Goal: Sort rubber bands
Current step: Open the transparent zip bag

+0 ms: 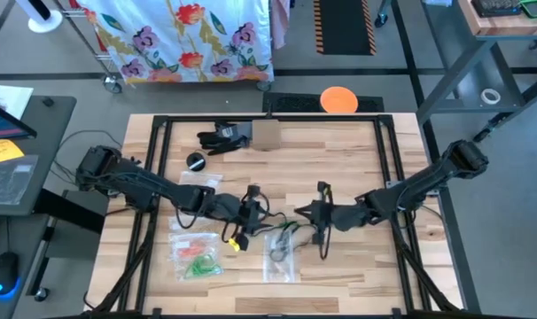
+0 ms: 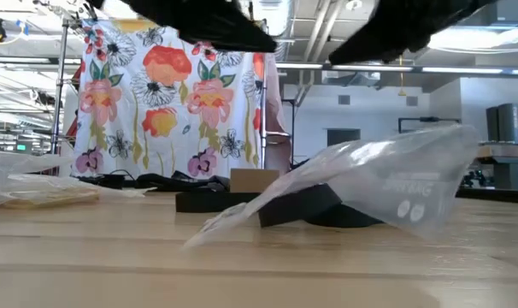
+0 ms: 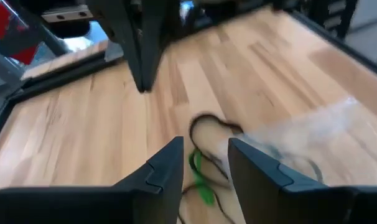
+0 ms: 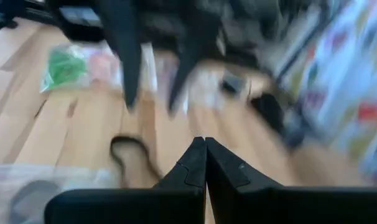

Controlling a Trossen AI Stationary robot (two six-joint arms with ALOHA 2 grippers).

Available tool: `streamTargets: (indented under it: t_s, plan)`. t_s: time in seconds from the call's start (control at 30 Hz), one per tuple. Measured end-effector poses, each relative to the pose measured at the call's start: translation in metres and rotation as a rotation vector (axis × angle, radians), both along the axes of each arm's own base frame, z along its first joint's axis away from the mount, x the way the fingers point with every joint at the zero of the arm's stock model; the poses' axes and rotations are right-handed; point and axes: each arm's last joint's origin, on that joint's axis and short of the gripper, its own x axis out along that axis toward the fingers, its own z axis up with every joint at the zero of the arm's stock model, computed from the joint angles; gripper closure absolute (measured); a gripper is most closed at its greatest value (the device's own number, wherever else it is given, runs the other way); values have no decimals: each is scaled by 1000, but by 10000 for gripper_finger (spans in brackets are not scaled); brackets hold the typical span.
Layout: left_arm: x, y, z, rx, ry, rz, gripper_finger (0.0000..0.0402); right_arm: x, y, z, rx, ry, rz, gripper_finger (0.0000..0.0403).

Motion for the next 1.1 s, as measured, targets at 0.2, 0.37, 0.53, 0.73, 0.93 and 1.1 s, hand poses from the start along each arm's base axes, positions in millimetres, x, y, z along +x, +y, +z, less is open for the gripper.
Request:
streamTargets:
  t_s: [0.2, 0.37, 0.53, 0.73, 0.93, 1.1]
  plan:
    - [-20, -13, 11, 70, 40, 32, 282, 0, 6, -24, -110, 182, 122, 380]
    - [-25, -20, 15, 91, 25, 35, 282, -2, 34, -55, -430, 306, 297, 324]
    - [-24, -19, 14, 100, 31, 34, 282, -3, 60, -81, -766, 344, 371, 251]
    - [-24, -19, 14, 88, 32, 32, 282, 12, 76, -98, -902, 370, 295, 162]
    - [-24, -19, 13, 82, 34, 23, 282, 32, 91, -109, -958, 401, 338, 140]
    - [-25, -19, 12, 77, 46, 23, 282, 42, 109, -103, -997, 375, 343, 196]
